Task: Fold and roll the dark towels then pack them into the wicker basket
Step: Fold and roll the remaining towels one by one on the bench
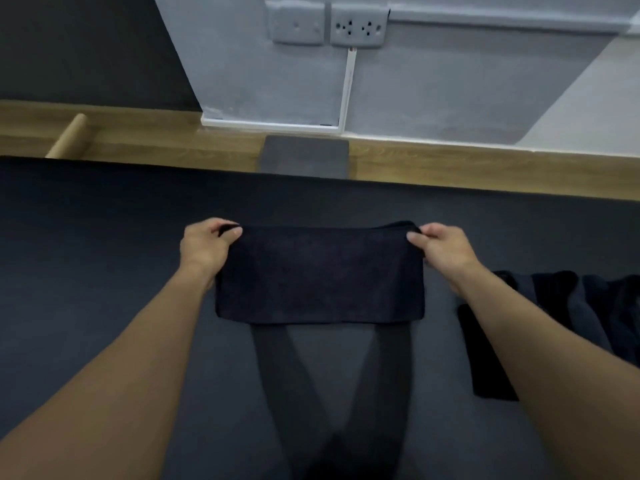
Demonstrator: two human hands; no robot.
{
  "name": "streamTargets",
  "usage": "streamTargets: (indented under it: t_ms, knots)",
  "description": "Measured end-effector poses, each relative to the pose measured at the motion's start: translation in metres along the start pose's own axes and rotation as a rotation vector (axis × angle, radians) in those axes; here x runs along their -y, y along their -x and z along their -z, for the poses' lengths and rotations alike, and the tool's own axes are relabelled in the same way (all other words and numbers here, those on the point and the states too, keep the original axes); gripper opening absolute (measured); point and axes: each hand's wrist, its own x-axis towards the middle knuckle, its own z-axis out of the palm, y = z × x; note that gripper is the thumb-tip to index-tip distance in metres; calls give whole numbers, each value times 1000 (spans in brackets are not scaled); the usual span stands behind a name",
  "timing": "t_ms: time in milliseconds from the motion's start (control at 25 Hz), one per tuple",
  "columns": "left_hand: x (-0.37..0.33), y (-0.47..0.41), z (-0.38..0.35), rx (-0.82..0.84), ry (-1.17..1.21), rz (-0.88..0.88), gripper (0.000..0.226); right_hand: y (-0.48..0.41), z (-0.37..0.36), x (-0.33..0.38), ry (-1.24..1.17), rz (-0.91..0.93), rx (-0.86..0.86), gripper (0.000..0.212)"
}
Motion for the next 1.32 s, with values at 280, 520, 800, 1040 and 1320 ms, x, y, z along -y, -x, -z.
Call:
streamTargets:
  t_ms: [280, 520, 800, 1040, 1320]
  knots:
    - [13, -27, -54, -331, -420, -50, 27, -30, -51, -15, 356, 241, -393, 23]
    - [50, 15, -107, 154, -931, -668, 61, 1, -143, -38, 969, 742, 55, 58]
    - [68, -4, -52, 84, -1101, -463, 75, -38, -61, -42, 1141, 323, 88, 60]
    - [91, 73, -76, 105, -1098, -755, 76, 33, -106, -58, 1100, 659, 94, 66]
    - [109, 67, -41, 240, -1135, -975, 68, 11, -90, -49, 1028, 496, 139, 63]
